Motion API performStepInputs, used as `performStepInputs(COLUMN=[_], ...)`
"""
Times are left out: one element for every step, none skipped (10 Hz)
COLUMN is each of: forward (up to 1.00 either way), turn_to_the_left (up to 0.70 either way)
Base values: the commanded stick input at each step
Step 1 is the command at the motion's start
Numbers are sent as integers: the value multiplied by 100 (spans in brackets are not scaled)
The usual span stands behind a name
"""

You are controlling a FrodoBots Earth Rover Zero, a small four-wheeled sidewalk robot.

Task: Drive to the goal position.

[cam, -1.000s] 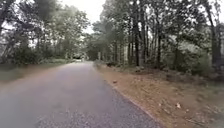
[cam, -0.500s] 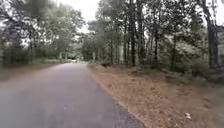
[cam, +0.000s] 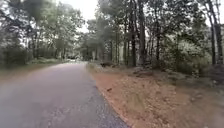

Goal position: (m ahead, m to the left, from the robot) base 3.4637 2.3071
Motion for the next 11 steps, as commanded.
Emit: performStepInputs(forward=[45,45,45,45,45,45,45,45,45,45,45], turn_to_the_left=[0,0,0,0,0,0,0,0,0,0,0])
